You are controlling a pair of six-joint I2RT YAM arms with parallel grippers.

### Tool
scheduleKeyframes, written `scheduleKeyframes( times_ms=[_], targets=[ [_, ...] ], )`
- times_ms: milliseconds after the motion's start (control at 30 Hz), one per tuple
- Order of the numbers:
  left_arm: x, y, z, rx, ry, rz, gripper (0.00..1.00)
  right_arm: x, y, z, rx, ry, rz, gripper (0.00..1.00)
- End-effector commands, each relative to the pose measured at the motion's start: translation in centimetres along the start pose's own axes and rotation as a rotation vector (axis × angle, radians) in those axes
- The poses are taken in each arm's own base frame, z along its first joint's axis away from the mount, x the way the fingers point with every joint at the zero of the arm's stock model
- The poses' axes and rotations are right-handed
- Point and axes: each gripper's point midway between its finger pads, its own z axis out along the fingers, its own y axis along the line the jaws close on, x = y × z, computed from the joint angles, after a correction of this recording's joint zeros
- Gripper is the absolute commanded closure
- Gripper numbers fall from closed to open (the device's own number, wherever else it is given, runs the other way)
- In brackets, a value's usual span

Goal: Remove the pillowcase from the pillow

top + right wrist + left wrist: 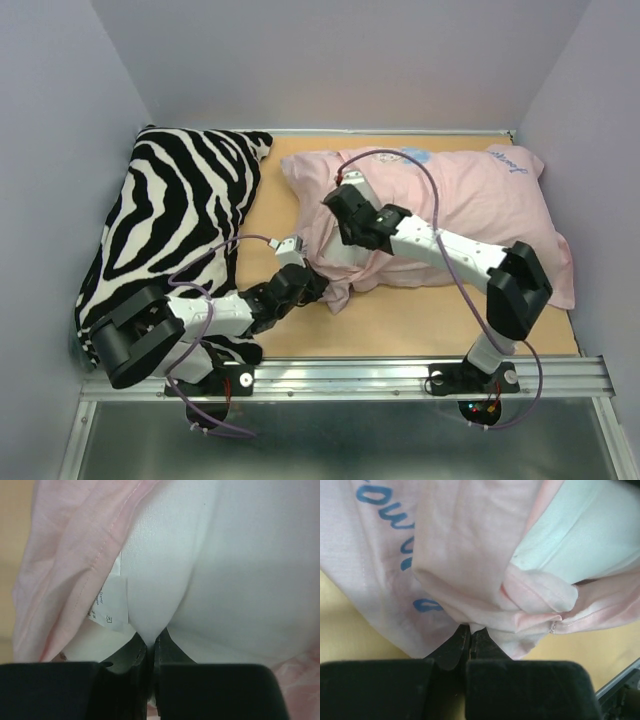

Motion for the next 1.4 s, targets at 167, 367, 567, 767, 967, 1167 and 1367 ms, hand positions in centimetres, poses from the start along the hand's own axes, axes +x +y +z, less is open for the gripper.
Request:
scheduleKeyframes(
  times_ms=[167,367,567,767,967,1167,1367],
  targets=[
    [-0.7,0.3,-0.1,-0.039,-0.023,0.028,1.00,-14.6,-10.9,-8.0,-0.027,-0.271,0.312,0.99],
    [0.3,0.8,0.3,-0.044,0.007,0.020,1.00,-18.4,-14.9,-10.6,-0.025,-0.359,0.409,1.00],
    [1.5,2.0,0.4,-0.070,0.037,0.024,1.00,-20.5,-16.9,-11.6,-0.005,-0.399,0.448,0.99],
    [3.1,3.0,0.3,-0.083,0.082,0.007,1.00,-22.7,-19.1,-12.0,-0.025,-0.424,0.491,0.99],
    [4.2,3.5,0.1,-0.087,0.118,0.019,1.00,-22.0,-18.6,-11.0,-0.033,-0.396,0.499,0.99],
    [4.9,3.1,-0.4,-0.063,0.137,0.027,0.91,-22.6,-18.7,-11.7,-0.049,-0.414,0.506,1.00],
    [3.2,-0.1,-0.7,0.029,0.083,0.059,0.74,-22.0,-17.7,-11.6,-0.097,-0.393,0.504,0.99]
  ],
)
